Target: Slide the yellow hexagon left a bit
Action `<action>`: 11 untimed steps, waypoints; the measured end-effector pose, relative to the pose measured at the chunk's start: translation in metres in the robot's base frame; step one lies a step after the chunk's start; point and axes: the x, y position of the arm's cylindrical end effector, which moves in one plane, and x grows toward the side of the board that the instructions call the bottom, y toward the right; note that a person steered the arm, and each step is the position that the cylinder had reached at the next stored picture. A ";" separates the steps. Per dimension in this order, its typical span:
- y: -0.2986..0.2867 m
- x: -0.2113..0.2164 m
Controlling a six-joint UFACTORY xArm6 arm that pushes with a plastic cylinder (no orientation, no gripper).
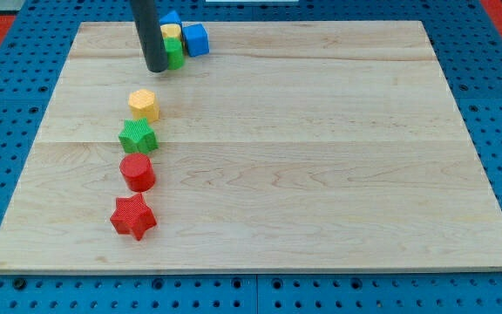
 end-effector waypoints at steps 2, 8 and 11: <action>0.018 0.029; -0.047 0.080; -0.052 0.095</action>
